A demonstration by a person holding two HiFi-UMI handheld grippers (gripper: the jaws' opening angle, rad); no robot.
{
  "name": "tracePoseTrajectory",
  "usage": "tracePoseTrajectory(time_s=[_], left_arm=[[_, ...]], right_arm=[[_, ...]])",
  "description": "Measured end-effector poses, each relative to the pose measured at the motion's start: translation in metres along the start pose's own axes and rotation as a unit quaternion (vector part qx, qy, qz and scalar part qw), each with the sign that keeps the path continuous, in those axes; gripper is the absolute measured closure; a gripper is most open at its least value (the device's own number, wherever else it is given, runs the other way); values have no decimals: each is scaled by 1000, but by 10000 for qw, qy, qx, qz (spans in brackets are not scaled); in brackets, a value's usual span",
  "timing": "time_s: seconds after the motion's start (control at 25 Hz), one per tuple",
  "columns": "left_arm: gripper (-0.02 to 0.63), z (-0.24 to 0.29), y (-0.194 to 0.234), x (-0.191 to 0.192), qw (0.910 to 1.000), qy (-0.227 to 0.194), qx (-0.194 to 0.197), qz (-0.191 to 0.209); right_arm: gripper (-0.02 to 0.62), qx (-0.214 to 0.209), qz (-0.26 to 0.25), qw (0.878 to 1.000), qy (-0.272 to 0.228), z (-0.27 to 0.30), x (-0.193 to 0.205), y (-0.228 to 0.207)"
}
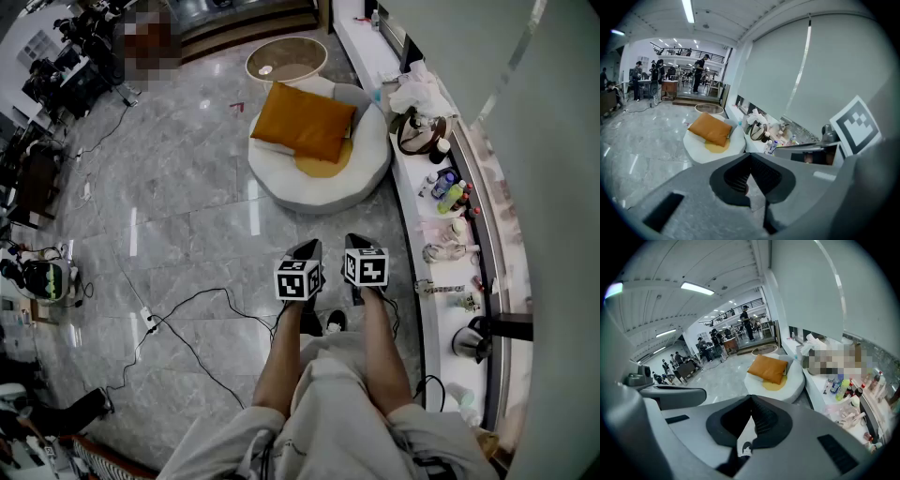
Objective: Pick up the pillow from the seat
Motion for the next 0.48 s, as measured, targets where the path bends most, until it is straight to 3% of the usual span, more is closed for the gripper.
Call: tracePoseTrajectory(time_s=[0.24, 0.48], left_arm=[[597, 4, 16, -4, 9998, 86, -72, 173], [597, 30, 24, -21, 9988, 23, 240, 437]], right_arm=[[589, 60, 379, 9992, -54, 11, -13, -19], [589, 171, 308, 9994, 36, 30, -29, -32]])
Point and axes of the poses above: the fingertips, and each gripper's own axes: z forward along the fingers, y to its left, x out of its underside, the point moved 6 cm from there along -z, backward along the fingers, and after that the axes turned 8 degrees about z, right-handed, at the moved point
